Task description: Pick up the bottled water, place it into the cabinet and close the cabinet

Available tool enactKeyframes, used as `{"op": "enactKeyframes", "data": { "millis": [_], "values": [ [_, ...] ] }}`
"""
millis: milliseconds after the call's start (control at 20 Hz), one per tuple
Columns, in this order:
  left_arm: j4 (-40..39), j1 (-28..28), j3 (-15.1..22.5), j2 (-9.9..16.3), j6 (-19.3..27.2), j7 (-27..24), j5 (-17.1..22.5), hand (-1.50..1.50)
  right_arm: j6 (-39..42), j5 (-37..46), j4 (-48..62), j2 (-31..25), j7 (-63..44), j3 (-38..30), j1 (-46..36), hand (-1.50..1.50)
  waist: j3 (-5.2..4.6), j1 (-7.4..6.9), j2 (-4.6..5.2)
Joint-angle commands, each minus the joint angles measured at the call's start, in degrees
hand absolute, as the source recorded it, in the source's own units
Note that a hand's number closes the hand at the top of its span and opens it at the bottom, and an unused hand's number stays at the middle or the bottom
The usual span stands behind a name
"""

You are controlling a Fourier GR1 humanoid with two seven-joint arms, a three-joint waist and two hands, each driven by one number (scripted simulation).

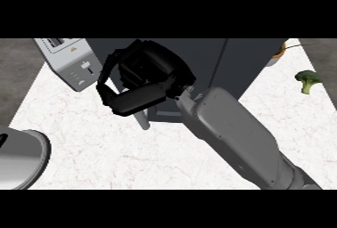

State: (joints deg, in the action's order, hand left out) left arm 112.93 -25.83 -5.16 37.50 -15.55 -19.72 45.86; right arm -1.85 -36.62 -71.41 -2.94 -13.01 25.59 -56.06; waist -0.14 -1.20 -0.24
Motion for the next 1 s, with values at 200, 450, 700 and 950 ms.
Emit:
{"op": "enactKeyframes", "data": {
  "millis": [200, 450, 700, 950],
  "values": [
    [-2.23, 2.77, -1.05, -0.9, -0.3, 1.16, -0.91, -1.5, -3.61, 7.66, 7.28, -3.17, 5.77, -4.17, -0.54, 1.5, 0.1, 0.72, 0.49],
    [2.1, -0.22, -1.19, -0.79, -0.86, 2.93, 0.52, -1.5, -3.39, 6.28, 9.89, -5.09, 5.39, -8.65, -2.36, 1.5, 0.14, -0.45, 0.46],
    [0.87, 3.1, 0.33, -1.65, 1.0, 4.02, -0.9, -1.5, -3.8, 8.52, 10.06, -6.42, 6.79, -8.63, -3.75, -1.5, 0.09, 0.49, 0.63],
    [3.23, 2.02, 1.35, -2.25, 1.22, 4.68, -1.89, -1.5, -2.78, 8.86, 11.95, -6.5, 8.79, -8.82, -2.39, -1.5, 0.12, -0.18, 0.72]
  ]
}}
